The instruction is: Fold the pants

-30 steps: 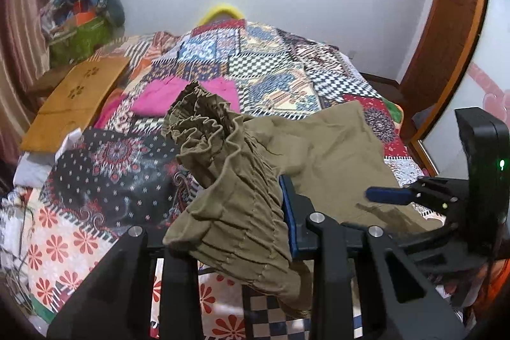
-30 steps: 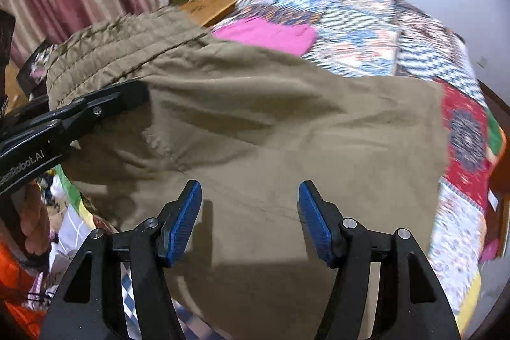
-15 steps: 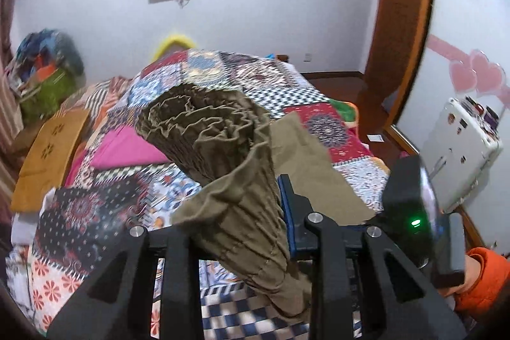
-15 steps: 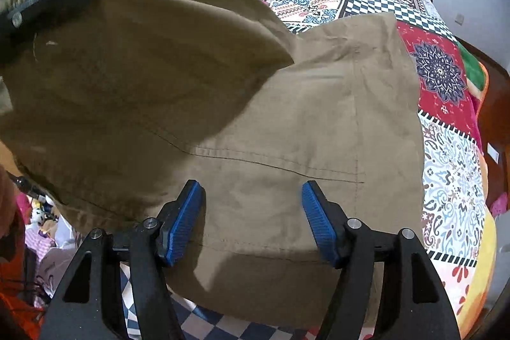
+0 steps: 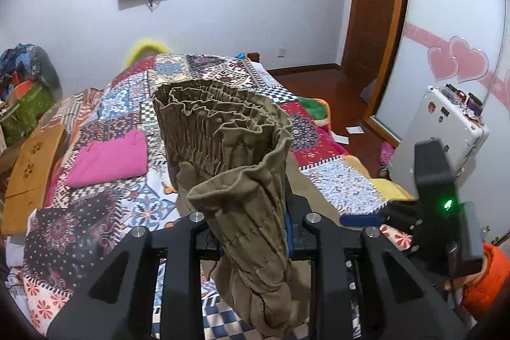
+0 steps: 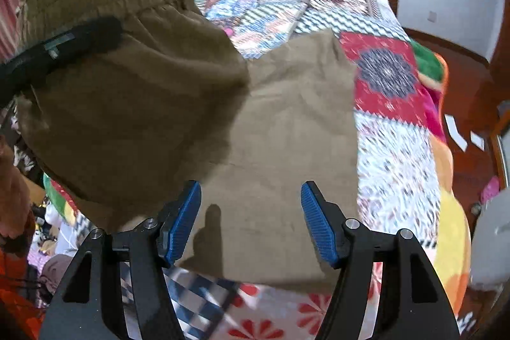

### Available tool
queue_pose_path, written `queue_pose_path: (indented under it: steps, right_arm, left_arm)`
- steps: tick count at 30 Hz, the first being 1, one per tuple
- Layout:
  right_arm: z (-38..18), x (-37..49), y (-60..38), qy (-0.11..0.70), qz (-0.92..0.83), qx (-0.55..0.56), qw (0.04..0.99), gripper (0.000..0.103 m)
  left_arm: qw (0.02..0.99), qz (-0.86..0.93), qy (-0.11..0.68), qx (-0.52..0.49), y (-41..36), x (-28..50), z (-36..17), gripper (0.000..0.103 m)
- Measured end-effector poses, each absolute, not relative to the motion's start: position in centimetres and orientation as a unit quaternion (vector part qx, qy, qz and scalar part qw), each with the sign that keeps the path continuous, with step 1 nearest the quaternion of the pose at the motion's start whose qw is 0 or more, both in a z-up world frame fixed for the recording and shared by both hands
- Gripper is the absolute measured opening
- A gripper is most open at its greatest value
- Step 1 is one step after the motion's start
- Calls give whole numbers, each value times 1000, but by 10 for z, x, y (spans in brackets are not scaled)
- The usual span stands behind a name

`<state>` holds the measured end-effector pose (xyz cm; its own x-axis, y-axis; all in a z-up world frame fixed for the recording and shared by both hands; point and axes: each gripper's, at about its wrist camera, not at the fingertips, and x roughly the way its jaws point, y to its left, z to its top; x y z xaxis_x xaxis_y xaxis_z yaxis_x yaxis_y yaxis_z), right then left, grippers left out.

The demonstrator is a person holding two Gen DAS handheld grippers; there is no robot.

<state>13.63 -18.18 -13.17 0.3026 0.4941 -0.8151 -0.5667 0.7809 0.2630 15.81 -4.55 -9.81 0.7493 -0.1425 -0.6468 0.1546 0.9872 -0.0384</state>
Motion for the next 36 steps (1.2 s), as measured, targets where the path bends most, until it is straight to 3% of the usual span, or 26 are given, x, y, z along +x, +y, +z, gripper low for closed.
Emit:
queue_pose_path:
  steps: [5,17,24,36]
  right_arm:
    - [-167,135,-179,521,326,-24,788,61]
    - [-138,140,-216,495,298,-9,816,60]
    - [-179,144,-211,535,284,-4,796,59]
    - [-167,158,-232,525,284,36,802,58]
  left_arm:
    - [929,-105,355,-10,-58,174,-97,26]
    - [913,-136,385,-12,-93,209,-110,26]
    - [908,-151,392,-9,-111,222,-113,26]
    - [879,-177,442,14,-148,250,-144,26]
